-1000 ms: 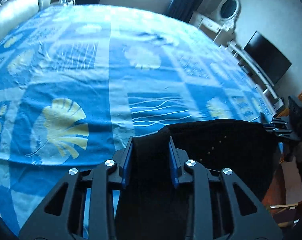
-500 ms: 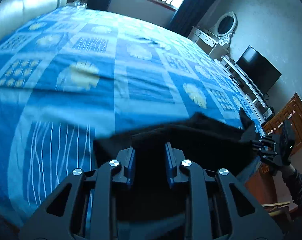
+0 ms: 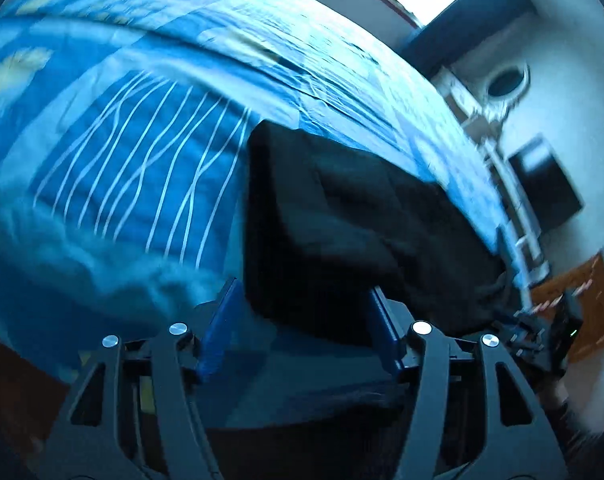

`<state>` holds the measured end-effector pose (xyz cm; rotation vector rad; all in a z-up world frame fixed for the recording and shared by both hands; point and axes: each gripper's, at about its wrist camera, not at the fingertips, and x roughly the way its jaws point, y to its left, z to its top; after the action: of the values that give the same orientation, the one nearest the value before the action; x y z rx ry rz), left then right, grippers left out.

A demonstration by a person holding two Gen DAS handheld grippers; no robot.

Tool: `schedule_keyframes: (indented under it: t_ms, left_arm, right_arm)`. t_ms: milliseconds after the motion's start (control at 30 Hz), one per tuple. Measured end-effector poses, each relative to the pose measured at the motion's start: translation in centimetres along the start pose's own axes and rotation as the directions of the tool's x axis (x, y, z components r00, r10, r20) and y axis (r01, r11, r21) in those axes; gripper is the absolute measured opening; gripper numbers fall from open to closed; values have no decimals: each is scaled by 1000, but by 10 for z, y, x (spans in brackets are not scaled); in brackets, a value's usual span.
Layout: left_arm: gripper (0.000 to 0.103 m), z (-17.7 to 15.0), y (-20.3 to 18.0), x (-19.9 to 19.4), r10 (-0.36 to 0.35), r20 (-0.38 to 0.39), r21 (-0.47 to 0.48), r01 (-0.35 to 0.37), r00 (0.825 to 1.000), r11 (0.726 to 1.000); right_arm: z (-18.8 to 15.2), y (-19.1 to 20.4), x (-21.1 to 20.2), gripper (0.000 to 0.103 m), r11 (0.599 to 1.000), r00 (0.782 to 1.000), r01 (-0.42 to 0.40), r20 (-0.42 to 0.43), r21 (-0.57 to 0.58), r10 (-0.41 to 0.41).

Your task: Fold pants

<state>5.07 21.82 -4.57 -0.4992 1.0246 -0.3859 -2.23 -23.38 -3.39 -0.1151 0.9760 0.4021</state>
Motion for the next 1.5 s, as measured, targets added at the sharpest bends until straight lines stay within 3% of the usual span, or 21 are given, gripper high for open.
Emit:
schedule_keyframes:
  t_ms: [67, 133, 200, 267, 467, 567, 700, 767, 833, 933, 1000, 1133, 1233, 1367, 1433, 1500]
  left_arm:
    - [69, -8, 3, -4, -49, 7, -59, 49, 999, 997]
    - [69, -14, 3, -7, -79, 24, -103, 81, 997, 991]
    - [71, -16, 1, -5, -100, 35, -124, 104, 994, 987]
    - [72, -16, -1, 2, -78, 24, -126, 80, 997, 989]
    - [72, -9, -6, 20, -56, 25, -178, 60, 998, 982]
    - [72, -6, -7, 24, -36, 28, -193, 41, 999, 980]
    - [71, -6, -8, 22, 1, 32, -203, 6, 999, 979]
    - [58, -5, -10, 24, 44, 22, -194, -39, 999, 980]
    - [47, -5, -9, 26, 80, 13, -187, -76, 997, 979]
    - [30, -5, -6, 27, 119, 6, -185, -116, 993, 976]
    - [23, -4, -6, 22, 123, 9, -189, -119, 992, 975]
    - [18, -8, -5, 19, 145, 0, -194, -142, 989, 971]
    - [18, -14, -6, 27, 181, -7, -157, -180, 983, 971]
    - [18, -14, -4, 31, 181, -4, -141, -180, 983, 974]
    - [20, -14, -6, 26, 171, -3, -119, -170, 985, 978]
    - [24, -15, -12, 18, 195, 5, -65, -195, 981, 979]
  right_arm:
    - [-5, -9, -9, 50, 992, 998, -58, 17, 109, 57]
    - [-10, -19, -13, 51, 963, 991, -133, 28, 235, 130]
    - [-20, -33, -13, 51, 899, 978, -206, 55, 387, 200]
    - [-25, -44, -10, 51, 841, 968, -245, 76, 483, 239]
    - [-42, -68, 3, 51, 630, 934, -340, 173, 698, 312]
    - [-43, -69, 9, 51, 589, 937, -335, 196, 735, 288]
    - [-41, -71, 19, 51, 566, 948, -307, 194, 765, 252]
    - [-41, -71, 24, 51, 550, 952, -296, 192, 781, 240]
    - [-39, -69, 26, 49, 561, 958, -278, 182, 780, 222]
    - [-30, -65, 28, 14, 602, 970, -235, 145, 763, 195]
    - [-27, -63, 22, 10, 613, 971, -236, 152, 754, 187]
    - [-27, -58, 2, 9, 683, 975, -224, 166, 695, 150]
    - [-39, -71, 13, 9, 693, 979, -203, 132, 692, 155]
    - [-53, -82, 25, 10, 663, 963, -264, 158, 700, 217]
    - [-56, -89, 18, 17, 622, 953, -292, 169, 727, 250]
    - [-60, -95, 1, 29, 613, 955, -287, 168, 736, 245]
